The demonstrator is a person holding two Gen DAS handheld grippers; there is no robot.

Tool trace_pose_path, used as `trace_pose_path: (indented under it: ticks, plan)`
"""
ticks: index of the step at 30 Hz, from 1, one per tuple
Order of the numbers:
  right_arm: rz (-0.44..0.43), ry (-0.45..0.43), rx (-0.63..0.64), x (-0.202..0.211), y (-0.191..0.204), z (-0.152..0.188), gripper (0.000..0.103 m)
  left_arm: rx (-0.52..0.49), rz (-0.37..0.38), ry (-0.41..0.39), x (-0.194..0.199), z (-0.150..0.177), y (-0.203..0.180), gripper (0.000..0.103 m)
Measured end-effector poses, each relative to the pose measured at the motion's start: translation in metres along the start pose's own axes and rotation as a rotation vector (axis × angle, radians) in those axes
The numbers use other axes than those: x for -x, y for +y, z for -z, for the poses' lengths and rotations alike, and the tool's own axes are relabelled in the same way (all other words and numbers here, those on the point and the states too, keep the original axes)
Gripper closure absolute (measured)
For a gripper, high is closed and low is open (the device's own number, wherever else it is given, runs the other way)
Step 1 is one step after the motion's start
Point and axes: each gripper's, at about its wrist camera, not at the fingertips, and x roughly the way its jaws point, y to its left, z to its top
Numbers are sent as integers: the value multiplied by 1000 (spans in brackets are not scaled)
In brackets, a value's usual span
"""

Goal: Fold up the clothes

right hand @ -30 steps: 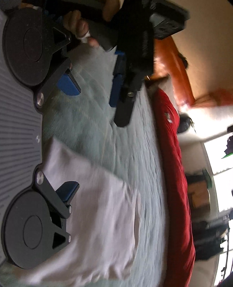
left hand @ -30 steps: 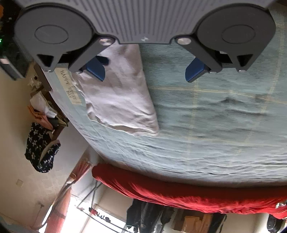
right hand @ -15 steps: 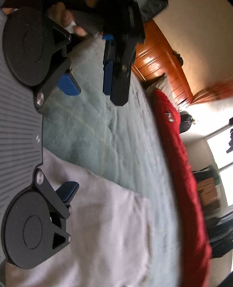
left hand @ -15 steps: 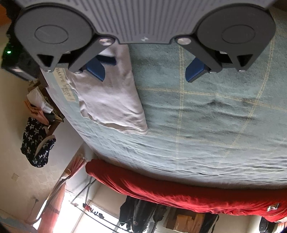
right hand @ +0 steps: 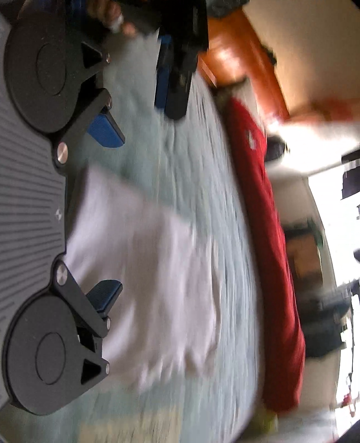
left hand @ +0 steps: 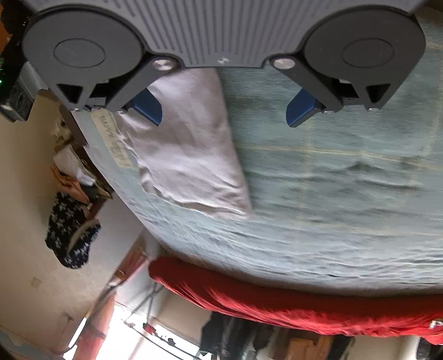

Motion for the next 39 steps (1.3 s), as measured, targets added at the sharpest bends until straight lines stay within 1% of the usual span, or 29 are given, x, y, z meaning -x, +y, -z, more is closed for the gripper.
trace_pose_path:
  ticks: [2, 3, 4, 6, 7, 9, 11, 13, 14, 17, 19, 22, 23, 24, 26, 28, 30, 33, 37, 39]
  plan:
    - [55, 34, -28, 2, -17, 10, 0, -13, 12, 15, -6, 1, -7, 7]
    - [71, 59, -52, 3, -26, 18, 0, -20, 17, 22, -8, 1, -10, 7]
    - [68, 65, -74, 6, -32, 23, 0, -28, 21, 28, -11, 2, -13, 7]
    - [39, 45, -101, 13, -38, 27, 0, -38, 23, 45, -16, 2, -17, 7]
    - [39, 30, -102, 16, -38, 24, 0, -40, 17, 50, -18, 2, -18, 7]
    - [61, -25, -87, 19, -37, 13, 0, -44, 5, 58, -21, 2, -21, 7]
    - [51, -65, -78, 17, -39, 1, 0, -48, 2, 63, -21, 2, -22, 7]
    - [59, -71, -78, 6, -42, -7, 0, -52, -2, 69, -21, 2, -23, 7]
    - [78, -62, -81, -1, -46, -9, 0, -50, -9, 72, -21, 2, -21, 7]
    - [124, -8, -116, -13, -60, -2, 0, -44, -26, 82, -23, 2, -15, 7]
    - [132, -15, -137, -8, -70, 4, 0, -39, -39, 92, -27, -1, -11, 7]
    - [106, -60, -205, 5, -85, -3, 0, -34, -57, 100, -35, -6, -7, 7]
    - [100, -88, -212, 10, -87, -8, 0, -30, -56, 94, -37, -8, -7, 7]
    - [86, -116, -212, 12, -88, -15, 0, -25, -47, 91, -39, -10, -7, 7]
    - [39, -137, -204, 10, -88, -29, 0, -15, -24, 88, -42, -14, -7, 7]
    - [-12, -126, -202, -4, -89, -40, 0, -8, -8, 91, -47, -17, -6, 7]
    - [-50, -98, -216, -18, -92, -43, 0, -2, -4, 96, -52, -20, -5, 7]
    - [-55, -38, -239, -36, -99, -38, 0, 4, -7, 111, -60, -22, -2, 7]
    - [-82, -59, -250, -22, -105, -34, 0, 15, 13, 117, -70, -29, 1, 7]
    - [-68, -76, -257, -14, -109, -38, 0, 20, 23, 120, -75, -32, 3, 7]
